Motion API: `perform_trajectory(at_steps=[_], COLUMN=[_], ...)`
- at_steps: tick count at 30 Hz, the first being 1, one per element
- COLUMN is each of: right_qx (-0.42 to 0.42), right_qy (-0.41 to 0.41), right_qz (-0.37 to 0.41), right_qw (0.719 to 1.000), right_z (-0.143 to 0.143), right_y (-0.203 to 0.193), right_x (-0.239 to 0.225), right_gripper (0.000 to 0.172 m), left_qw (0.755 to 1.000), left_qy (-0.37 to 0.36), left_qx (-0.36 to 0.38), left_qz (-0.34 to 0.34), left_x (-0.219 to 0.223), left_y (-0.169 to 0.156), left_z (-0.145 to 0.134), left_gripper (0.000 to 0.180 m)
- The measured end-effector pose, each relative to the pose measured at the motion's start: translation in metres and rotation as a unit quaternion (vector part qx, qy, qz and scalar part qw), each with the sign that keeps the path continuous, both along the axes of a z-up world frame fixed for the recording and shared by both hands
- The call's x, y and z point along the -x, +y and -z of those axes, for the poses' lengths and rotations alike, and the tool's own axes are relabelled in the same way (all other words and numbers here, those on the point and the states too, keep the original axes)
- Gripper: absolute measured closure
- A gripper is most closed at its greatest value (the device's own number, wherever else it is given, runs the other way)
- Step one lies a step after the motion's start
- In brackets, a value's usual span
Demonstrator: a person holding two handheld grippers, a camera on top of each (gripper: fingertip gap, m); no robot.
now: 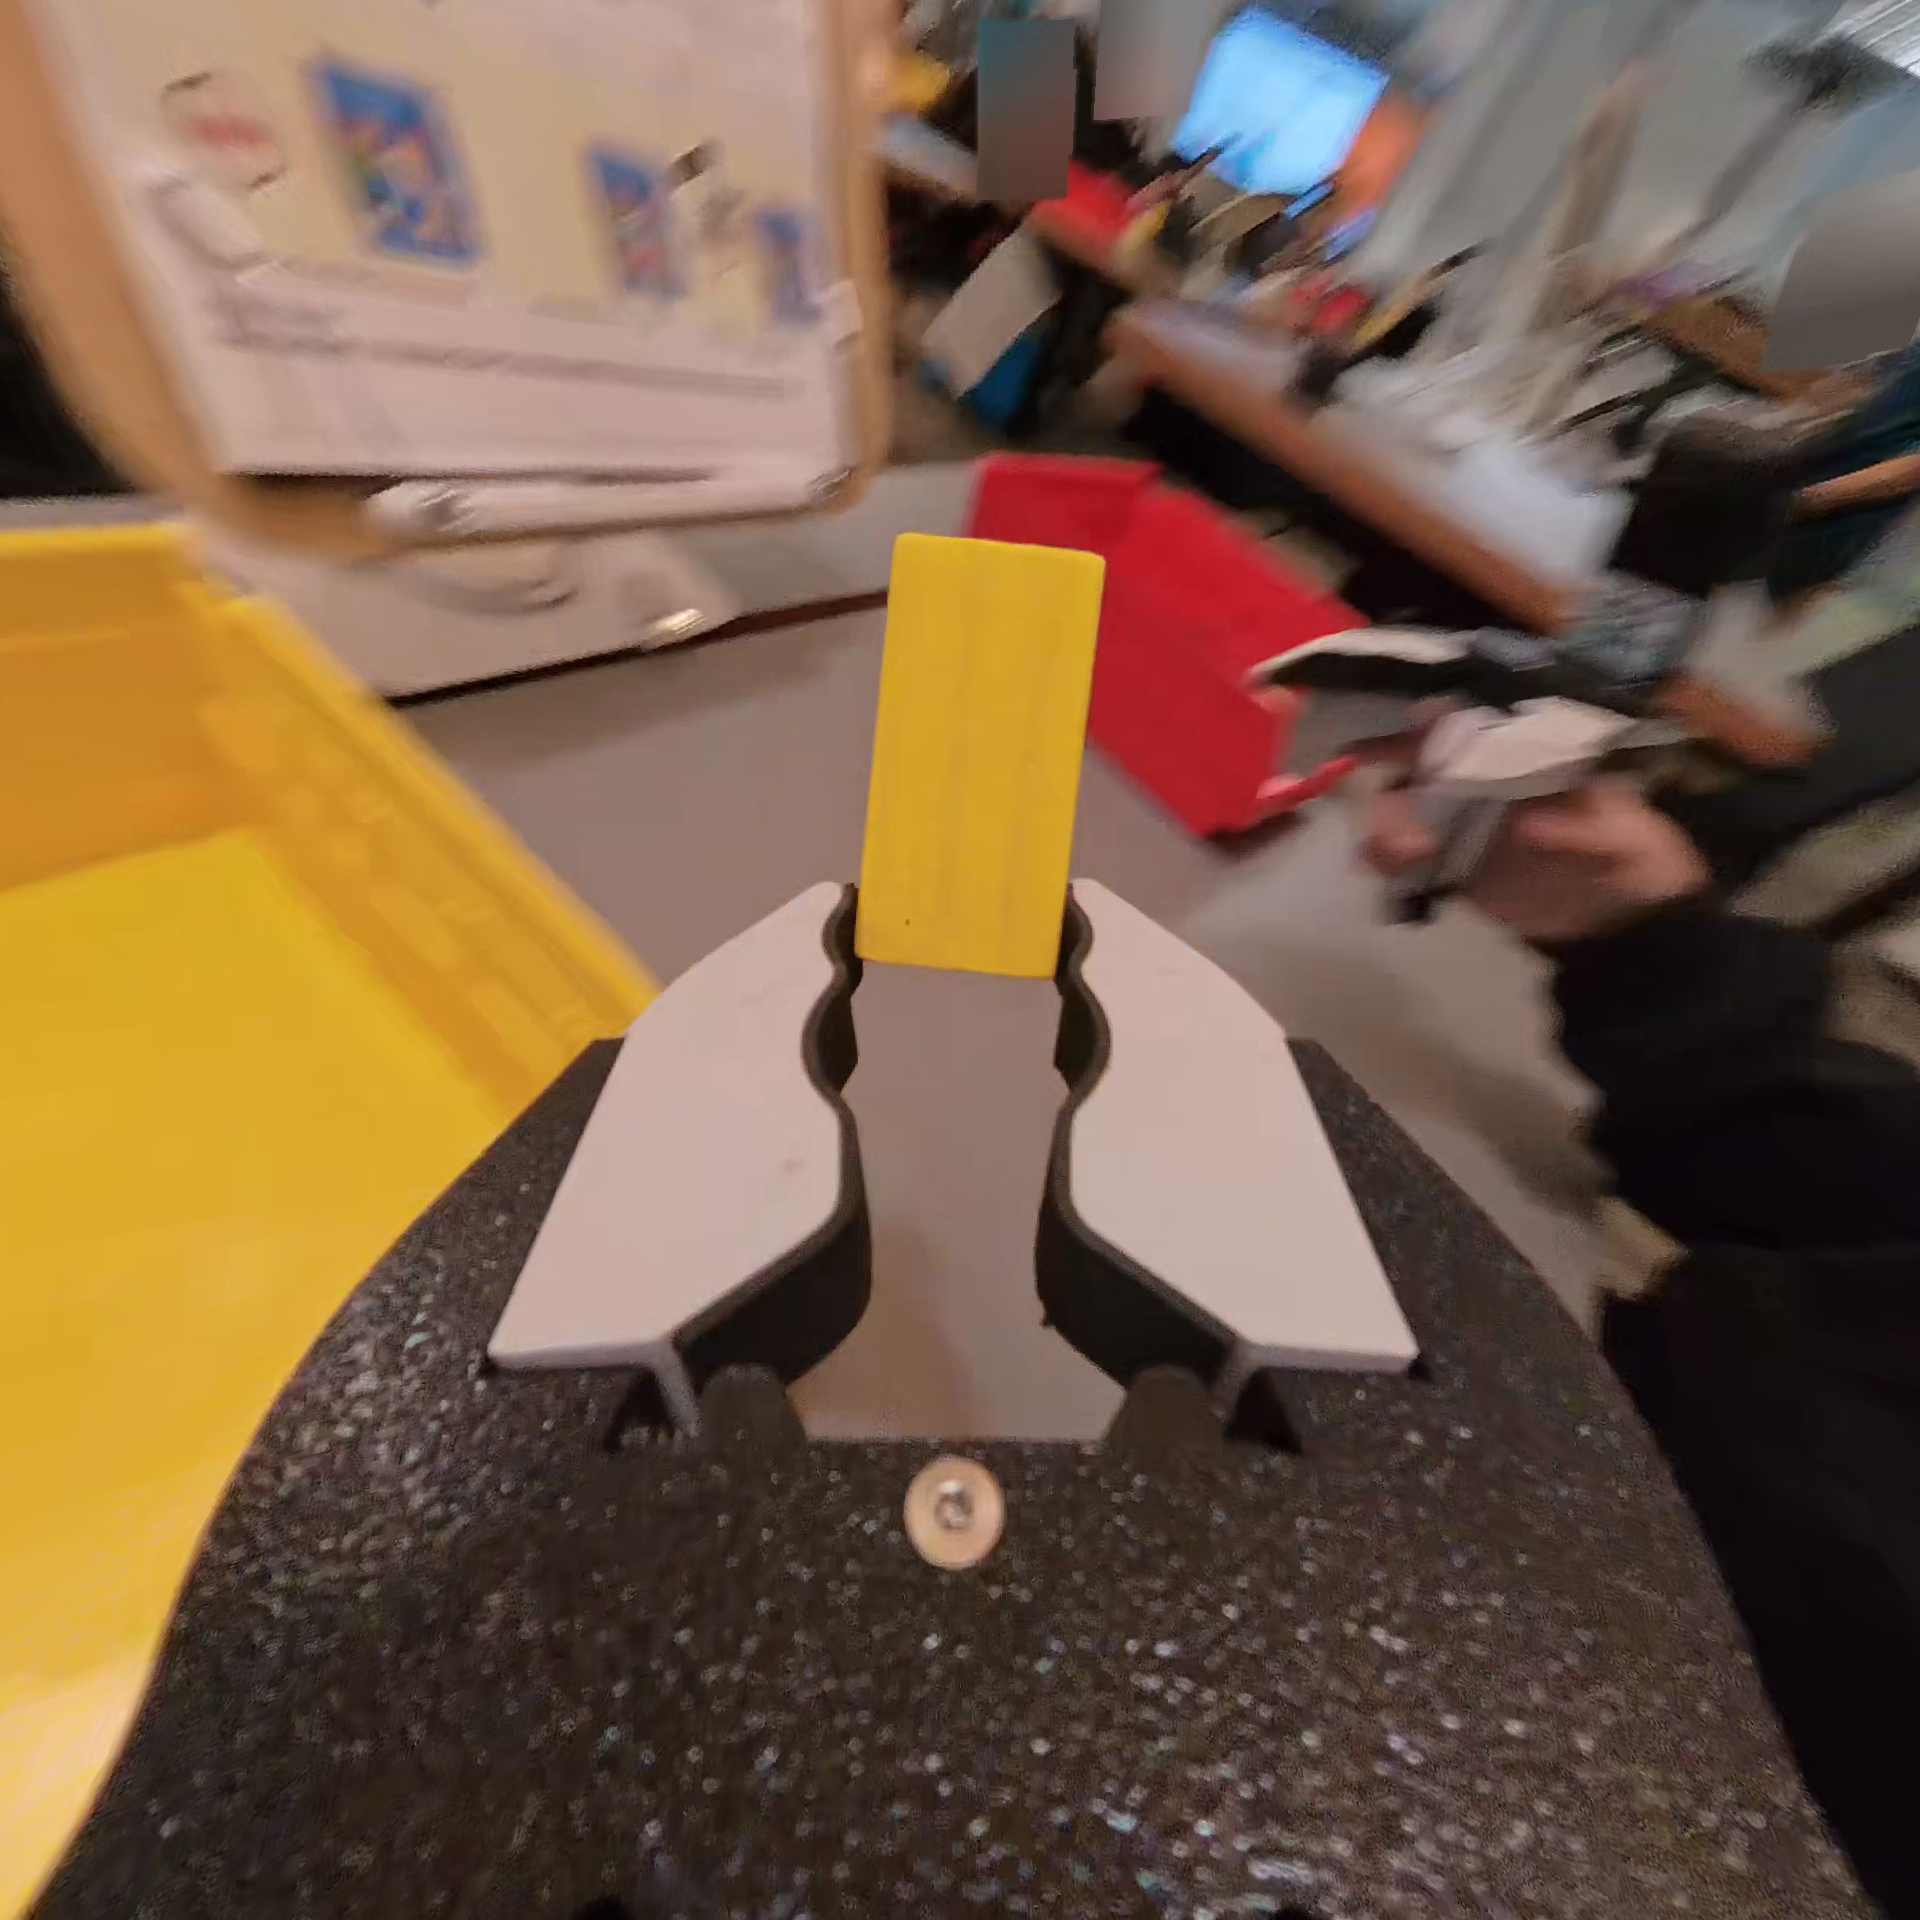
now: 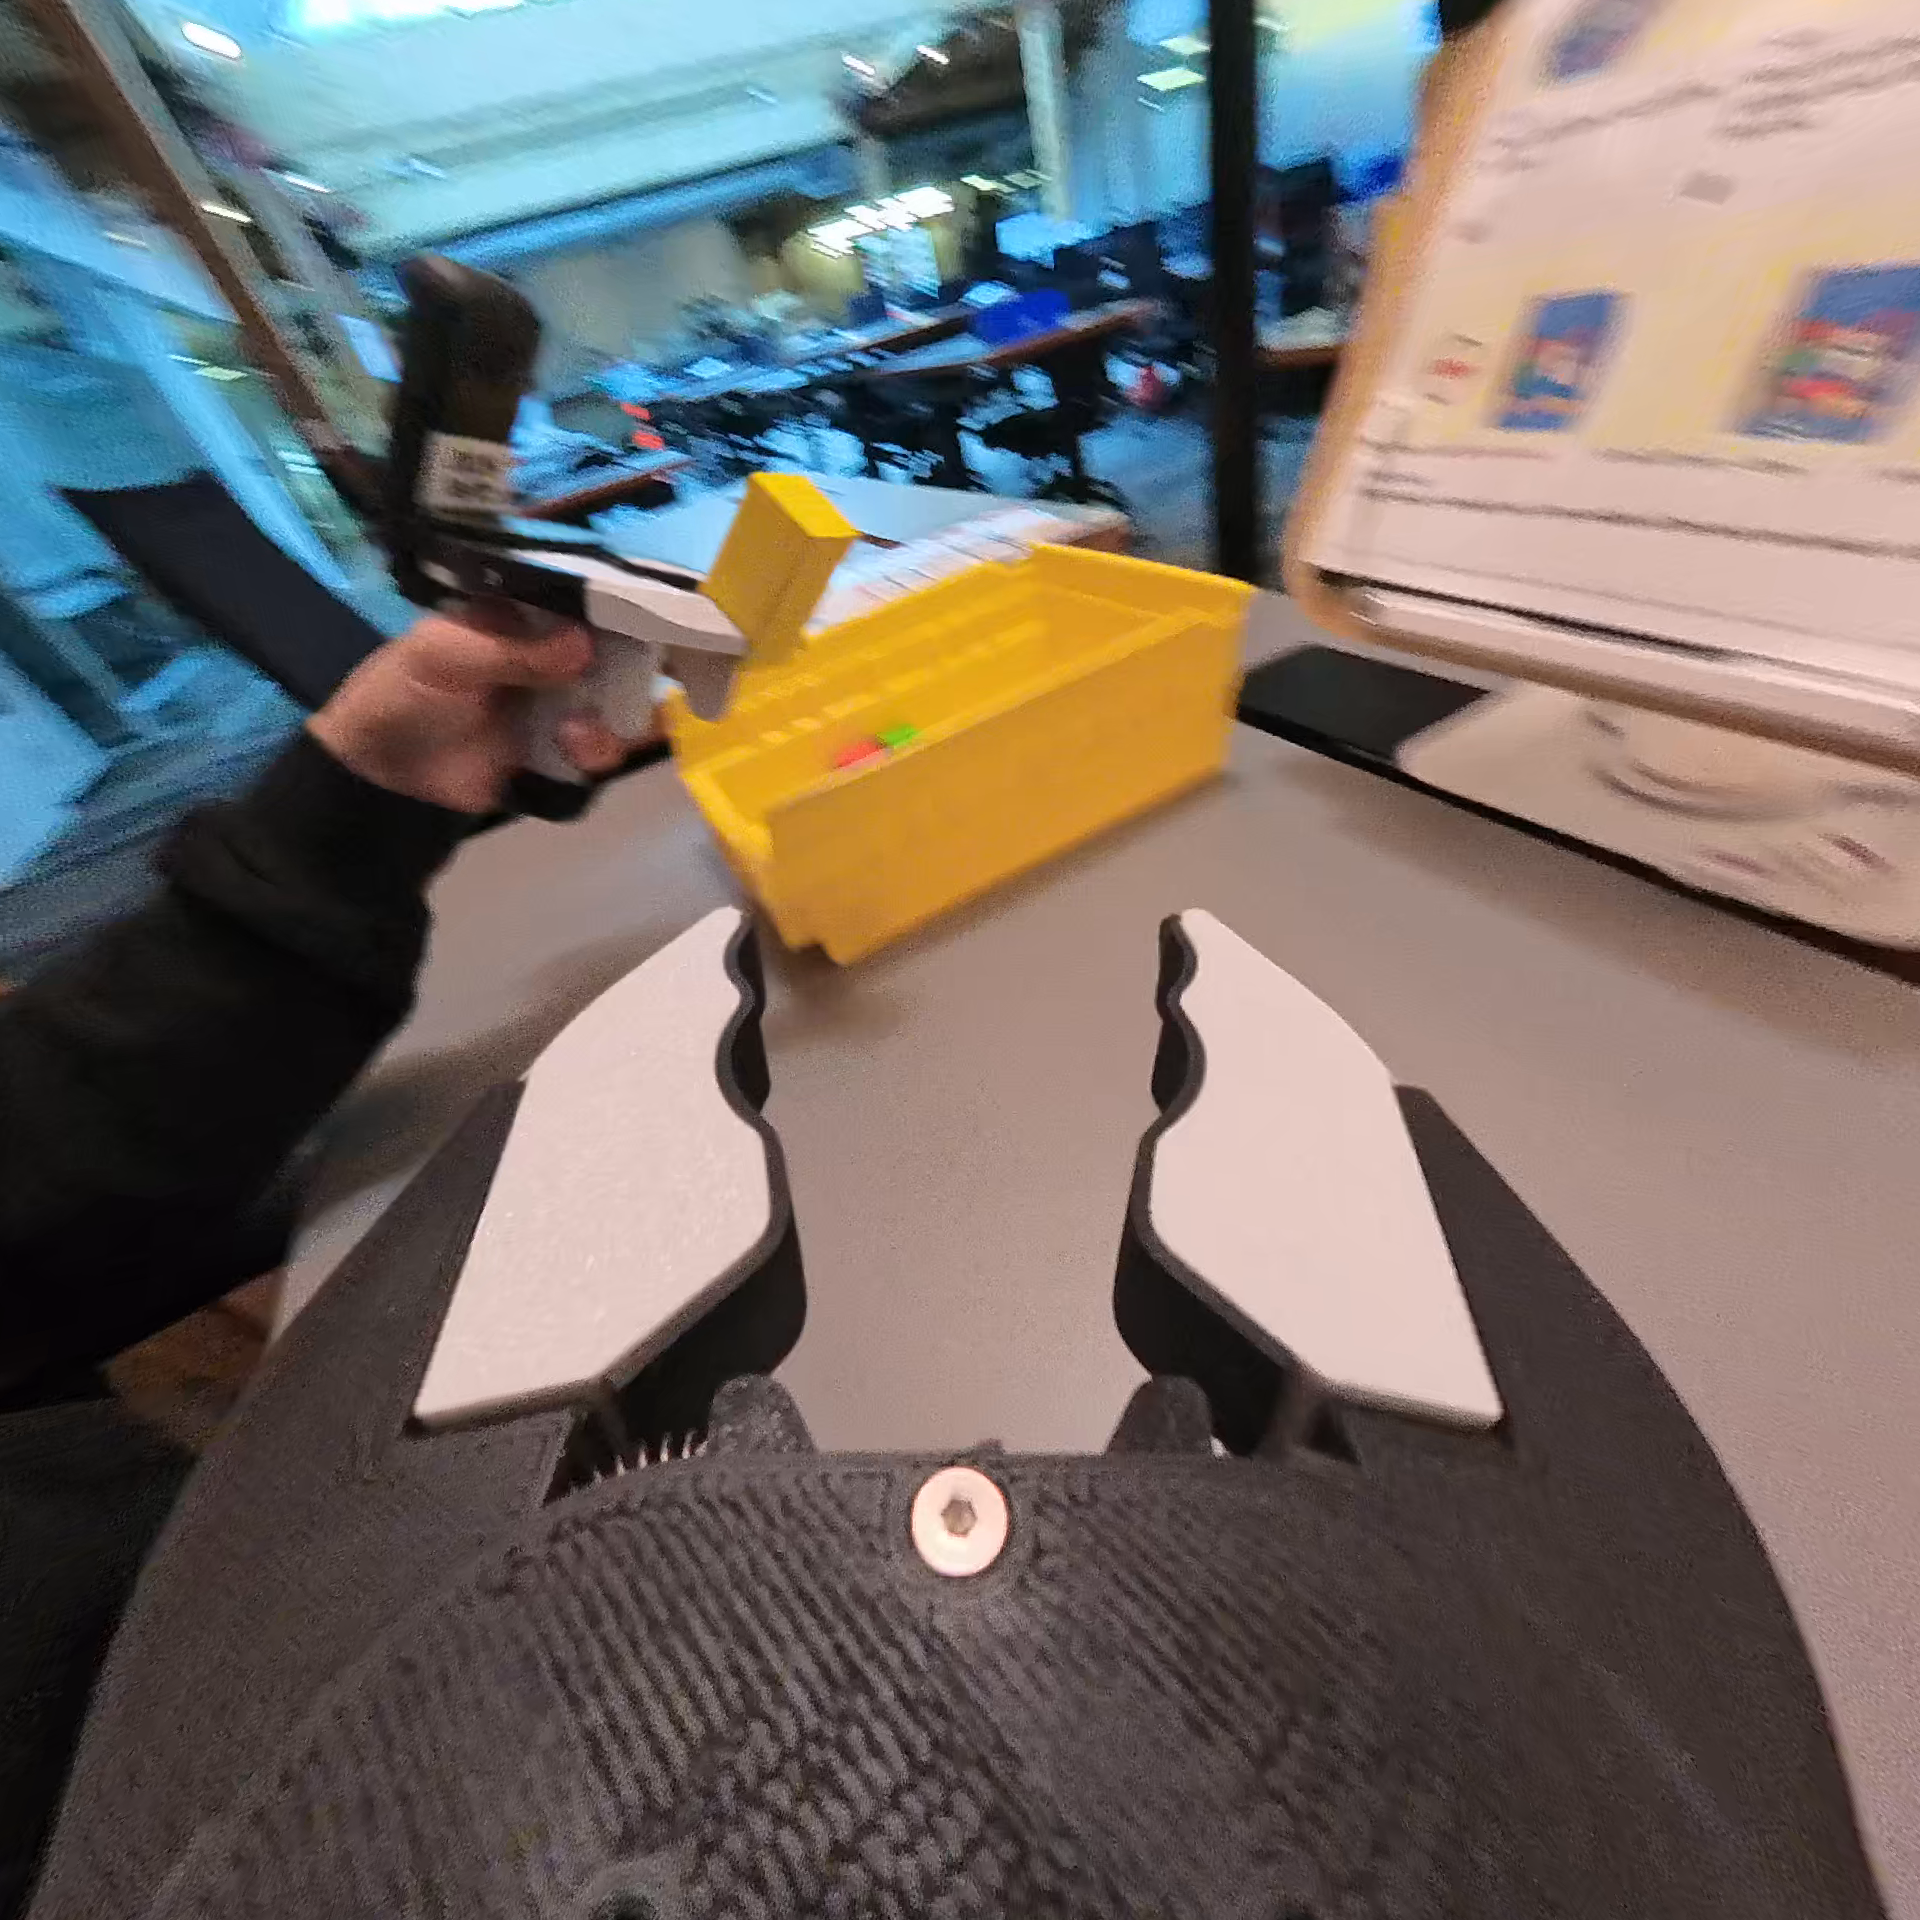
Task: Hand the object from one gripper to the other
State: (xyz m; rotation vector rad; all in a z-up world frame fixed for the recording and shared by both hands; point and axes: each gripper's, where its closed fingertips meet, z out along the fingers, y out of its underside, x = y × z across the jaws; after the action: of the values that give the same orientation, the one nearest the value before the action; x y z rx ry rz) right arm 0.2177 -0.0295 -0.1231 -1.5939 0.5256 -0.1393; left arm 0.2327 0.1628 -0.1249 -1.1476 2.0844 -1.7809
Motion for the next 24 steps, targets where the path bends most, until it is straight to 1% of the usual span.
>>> perform_trajectory(at_steps=[1, 3, 5, 7, 9, 10, 12, 14, 17, 19, 22, 24], right_qx=[-0.019, -0.055, -0.087, -0.094, -0.086, -0.088, -0.096, -0.087, -0.101, -0.111, -0.105, -0.096], right_qy=[-0.009, -0.017, -0.018, -0.02, -0.026, -0.031, -0.04, -0.034, -0.025, -0.02, -0.01, -0.021], right_qz=[-0.029, -0.068, -0.1, -0.128, -0.141, -0.151, -0.171, -0.162, -0.161, -0.157, -0.135, -0.093], right_qw=[0.999, 0.996, 0.991, 0.987, 0.986, 0.984, 0.98, 0.982, 0.981, 0.981, 0.985, 0.991], right_z=[-0.007, -0.023, -0.037, -0.044, -0.045, -0.047, -0.05, -0.044, -0.04, -0.04, -0.037, -0.037], right_y=[0.016, 0.042, 0.062, 0.079, 0.09, 0.094, 0.097, 0.097, 0.093, 0.088, 0.082, 0.065], right_x=[0.006, 0.014, 0.021, 0.028, 0.033, 0.036, 0.044, 0.042, 0.041, 0.041, 0.035, 0.022], right_gripper=[0.098, 0.099, 0.099, 0.099, 0.099, 0.102, 0.115, 0.123, 0.135, 0.136, 0.136, 0.136], left_qw=[0.999, 0.991, 0.982, 0.971, 0.966, 0.965, 0.963, 0.959, 0.96, 0.96, 0.968, 0.972], left_qy=[-0.016, -0.046, -0.062, -0.056, -0.047, -0.042, -0.036, -0.036, -0.038, -0.04, -0.05, -0.067], left_qx=[0.038, 0.089, 0.122, 0.155, 0.168, 0.168, 0.168, 0.168, 0.149, 0.151, 0.15, 0.147], left_qz=[0.032, 0.093, 0.133, 0.172, 0.191, 0.196, 0.208, 0.224, 0.236, 0.232, 0.194, 0.171], left_x=[0.011, 0.032, 0.046, 0.056, 0.061, 0.062, 0.064, 0.068, 0.07, 0.069, 0.058, 0.054], left_y=[-0.014, -0.038, -0.059, -0.076, -0.088, -0.093, -0.101, -0.108, -0.116, -0.119, -0.119, -0.115], left_z=[-0.01, -0.02, -0.021, -0.018, -0.011, -0.008, -0.004, -0.004, 0.0, -0.001, 0.0, -0.001], left_gripper=[0.146, 0.146, 0.146, 0.146, 0.146, 0.146, 0.146, 0.146, 0.146, 0.146, 0.144, 0.142])
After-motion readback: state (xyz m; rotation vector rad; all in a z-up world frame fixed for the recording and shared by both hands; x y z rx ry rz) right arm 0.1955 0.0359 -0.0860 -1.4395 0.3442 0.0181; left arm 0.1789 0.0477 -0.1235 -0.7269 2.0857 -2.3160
